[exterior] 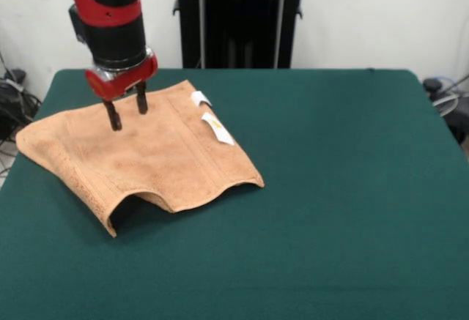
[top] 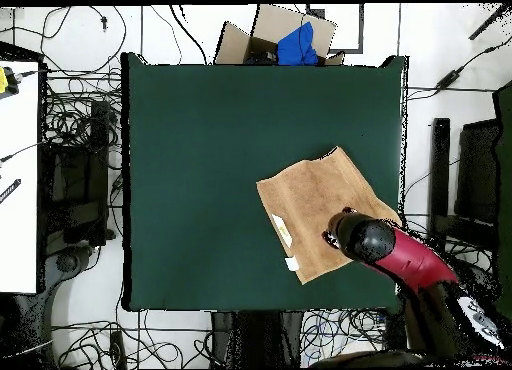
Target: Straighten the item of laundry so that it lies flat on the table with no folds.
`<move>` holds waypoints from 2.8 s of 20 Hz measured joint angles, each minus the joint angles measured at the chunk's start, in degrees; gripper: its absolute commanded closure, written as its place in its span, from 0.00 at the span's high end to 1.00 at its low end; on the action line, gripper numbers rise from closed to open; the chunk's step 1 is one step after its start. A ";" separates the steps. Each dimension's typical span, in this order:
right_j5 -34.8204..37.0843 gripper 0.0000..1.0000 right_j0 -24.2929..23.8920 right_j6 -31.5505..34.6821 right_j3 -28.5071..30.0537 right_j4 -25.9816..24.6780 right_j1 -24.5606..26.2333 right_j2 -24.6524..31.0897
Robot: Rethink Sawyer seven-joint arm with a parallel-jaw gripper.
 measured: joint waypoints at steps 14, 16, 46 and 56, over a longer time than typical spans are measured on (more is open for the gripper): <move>0.81 1.00 3.56 0.00 -1.62 -2.76 -0.30 1.51; 1.54 1.00 4.33 0.00 -2.34 -3.52 -0.13 1.62; 25.61 1.00 6.53 -0.31 -20.36 -15.82 9.87 11.24; 26.52 1.00 0.00 -0.32 -19.34 -14.17 11.02 16.41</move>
